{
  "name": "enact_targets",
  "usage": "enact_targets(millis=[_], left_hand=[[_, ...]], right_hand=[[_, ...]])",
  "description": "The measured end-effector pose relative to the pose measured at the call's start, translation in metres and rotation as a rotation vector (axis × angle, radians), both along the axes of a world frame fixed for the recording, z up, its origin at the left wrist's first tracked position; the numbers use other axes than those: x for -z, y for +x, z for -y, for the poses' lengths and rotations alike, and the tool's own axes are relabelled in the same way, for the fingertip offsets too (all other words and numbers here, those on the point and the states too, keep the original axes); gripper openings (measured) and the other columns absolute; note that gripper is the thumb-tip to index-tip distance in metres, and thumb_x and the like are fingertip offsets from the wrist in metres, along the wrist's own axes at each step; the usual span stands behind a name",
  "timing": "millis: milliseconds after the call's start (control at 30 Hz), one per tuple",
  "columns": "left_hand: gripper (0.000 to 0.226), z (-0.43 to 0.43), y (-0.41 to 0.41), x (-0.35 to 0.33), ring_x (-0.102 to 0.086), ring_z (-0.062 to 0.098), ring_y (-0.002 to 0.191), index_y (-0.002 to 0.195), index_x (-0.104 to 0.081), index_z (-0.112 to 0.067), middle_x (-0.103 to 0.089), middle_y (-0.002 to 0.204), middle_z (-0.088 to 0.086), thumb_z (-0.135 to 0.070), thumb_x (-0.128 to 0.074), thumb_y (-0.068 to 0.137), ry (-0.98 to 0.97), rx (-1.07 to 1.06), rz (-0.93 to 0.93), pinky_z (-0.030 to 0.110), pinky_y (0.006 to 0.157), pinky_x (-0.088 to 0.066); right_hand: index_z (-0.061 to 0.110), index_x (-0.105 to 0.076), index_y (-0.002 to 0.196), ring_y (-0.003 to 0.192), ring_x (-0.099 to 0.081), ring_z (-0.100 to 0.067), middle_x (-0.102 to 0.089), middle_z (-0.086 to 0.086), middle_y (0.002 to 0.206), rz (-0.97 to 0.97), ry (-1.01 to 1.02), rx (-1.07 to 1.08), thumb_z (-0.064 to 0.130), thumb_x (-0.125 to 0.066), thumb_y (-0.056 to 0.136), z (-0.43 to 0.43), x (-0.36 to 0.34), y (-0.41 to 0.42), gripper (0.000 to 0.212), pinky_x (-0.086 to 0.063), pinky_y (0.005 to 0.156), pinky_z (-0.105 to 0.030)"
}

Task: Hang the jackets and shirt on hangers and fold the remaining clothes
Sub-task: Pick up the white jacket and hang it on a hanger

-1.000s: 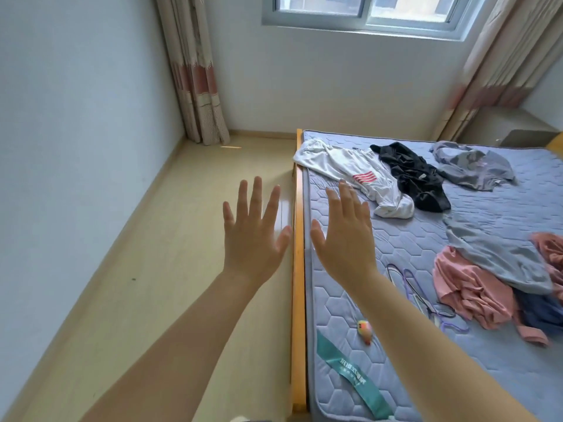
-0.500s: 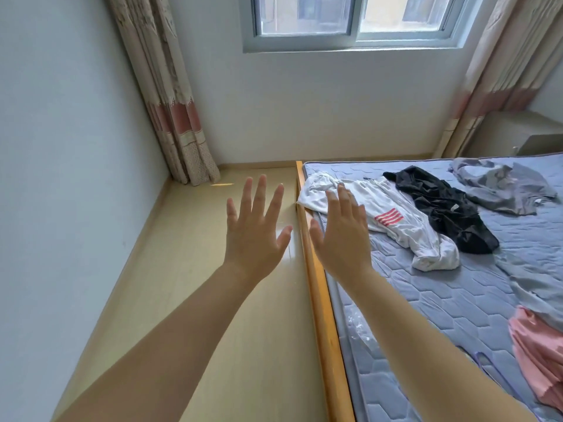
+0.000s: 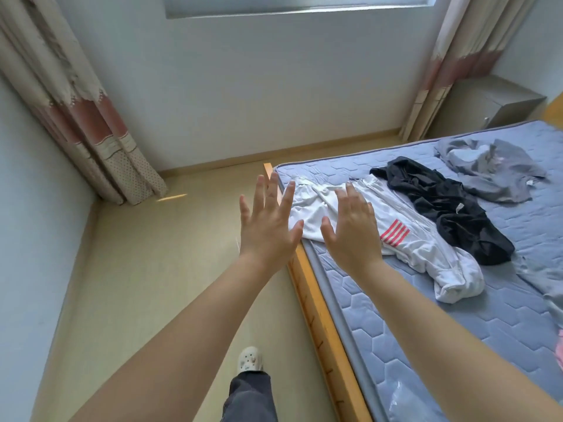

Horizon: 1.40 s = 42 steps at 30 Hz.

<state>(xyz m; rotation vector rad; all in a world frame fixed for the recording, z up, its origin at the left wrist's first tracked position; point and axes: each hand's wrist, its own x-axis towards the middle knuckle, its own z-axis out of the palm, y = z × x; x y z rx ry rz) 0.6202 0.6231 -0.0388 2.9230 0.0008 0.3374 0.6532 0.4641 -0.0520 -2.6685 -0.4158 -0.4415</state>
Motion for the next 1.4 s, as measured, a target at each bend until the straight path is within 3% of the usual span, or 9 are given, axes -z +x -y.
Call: enact_targets(millis=[333, 633, 833, 933, 1033, 1133, 1233, 1333, 1400], left_hand=[[0.069, -0.008, 0.233, 0.051, 0.018, 0.021, 0.146, 0.153, 0.002, -0.028, 0.013, 0.16, 0.001, -0.047, -0.034, 0.097, 0.026, 0.289, -0.206, 0.052, 0.115, 0.002], [0.069, 0.102, 0.329, 0.14, 0.014, 0.024, 0.147, 0.152, 0.005, -0.031, 0.012, 0.16, 0.002, -0.047, -0.034, 0.097, 0.037, 0.467, -0.389, 0.052, 0.115, 0.0], [0.075, 0.183, 0.373, 0.22, 0.015, 0.027, 0.146, 0.152, 0.008, -0.03, 0.016, 0.159, 0.004, -0.046, -0.039, 0.096, 0.074, 0.515, -0.551, 0.053, 0.115, -0.003], [0.082, 0.222, 0.406, 0.271, 0.018, 0.028, 0.145, 0.151, 0.011, -0.031, 0.019, 0.159, 0.005, -0.049, -0.045, 0.093, 0.152, 0.548, -0.601, 0.054, 0.115, -0.003], [0.096, 0.245, 0.427, 0.33, 0.023, 0.03, 0.144, 0.149, 0.016, -0.033, 0.025, 0.157, 0.005, -0.06, -0.051, 0.086, 0.26, 0.58, -0.649, 0.059, 0.114, -0.004], [0.108, 0.257, 0.439, 0.389, 0.029, 0.032, 0.141, 0.146, 0.025, -0.033, 0.032, 0.154, 0.004, -0.066, -0.055, 0.081, 0.383, 0.618, -0.712, 0.067, 0.109, -0.002], [0.112, 0.257, 0.446, 0.433, 0.038, 0.03, 0.135, 0.139, 0.037, -0.033, 0.036, 0.152, 0.003, -0.05, -0.06, 0.085, 0.493, 0.7, -0.687, 0.07, 0.107, 0.0], [0.121, 0.256, 0.46, 0.463, 0.045, 0.03, 0.131, 0.137, 0.038, -0.036, 0.041, 0.149, 0.002, -0.044, -0.068, 0.08, 0.441, 0.695, -0.62, 0.07, 0.106, 0.004], [0.125, 0.258, 0.472, 0.476, 0.02, 0.036, 0.142, 0.146, 0.021, -0.036, 0.024, 0.156, 0.007, -0.043, -0.076, 0.068, 0.408, 0.714, -0.558, 0.07, 0.105, -0.007]], right_hand=[[0.007, -0.025, 0.147, 0.145, -0.014, -0.027, -0.016, -0.014, 0.157, -0.305, 0.005, 0.302, 0.03, -0.045, 0.096, -0.007, 0.046, 0.175, 0.059, -0.011, 0.118, -0.039], [0.005, -0.028, 0.146, 0.145, -0.015, -0.025, -0.019, -0.013, 0.156, -0.512, 0.095, 0.521, 0.027, -0.047, 0.095, 0.092, 0.133, 0.239, 0.059, -0.011, 0.118, -0.035], [0.008, -0.021, 0.148, 0.146, -0.009, -0.023, -0.009, -0.011, 0.159, -0.709, 0.095, 0.588, 0.03, -0.049, 0.093, 0.173, 0.205, 0.272, 0.066, -0.009, 0.118, -0.034], [0.012, -0.012, 0.15, 0.147, -0.002, -0.025, 0.002, -0.01, 0.16, -0.779, 0.01, 0.604, 0.039, -0.054, 0.089, 0.213, 0.25, 0.3, 0.079, -0.007, 0.119, -0.041], [0.018, 0.008, 0.152, 0.146, 0.014, -0.026, 0.019, -0.009, 0.158, -0.857, -0.147, 0.564, 0.049, -0.062, 0.083, 0.24, 0.301, 0.326, 0.102, 0.001, 0.116, -0.052], [0.02, 0.03, 0.143, 0.145, 0.017, -0.033, 0.027, -0.013, 0.155, -0.822, -0.399, 0.478, 0.057, -0.064, 0.078, 0.259, 0.357, 0.345, 0.119, 0.001, 0.112, -0.062], [0.018, 0.039, 0.136, 0.143, 0.021, -0.036, 0.036, -0.015, 0.149, -0.813, -0.624, 0.351, 0.057, -0.06, 0.082, 0.271, 0.402, 0.354, 0.119, 0.003, 0.108, -0.067], [0.02, 0.04, 0.136, 0.143, 0.022, -0.036, 0.035, -0.016, 0.15, -0.822, -0.683, 0.346, 0.045, -0.055, 0.089, 0.29, 0.43, 0.37, 0.109, 0.0, 0.106, -0.071], [0.024, 0.033, 0.141, 0.146, 0.011, -0.033, 0.018, -0.015, 0.157, -0.836, -0.621, 0.366, 0.03, -0.05, 0.094, 0.303, 0.444, 0.388, 0.096, -0.006, 0.107, -0.069]])
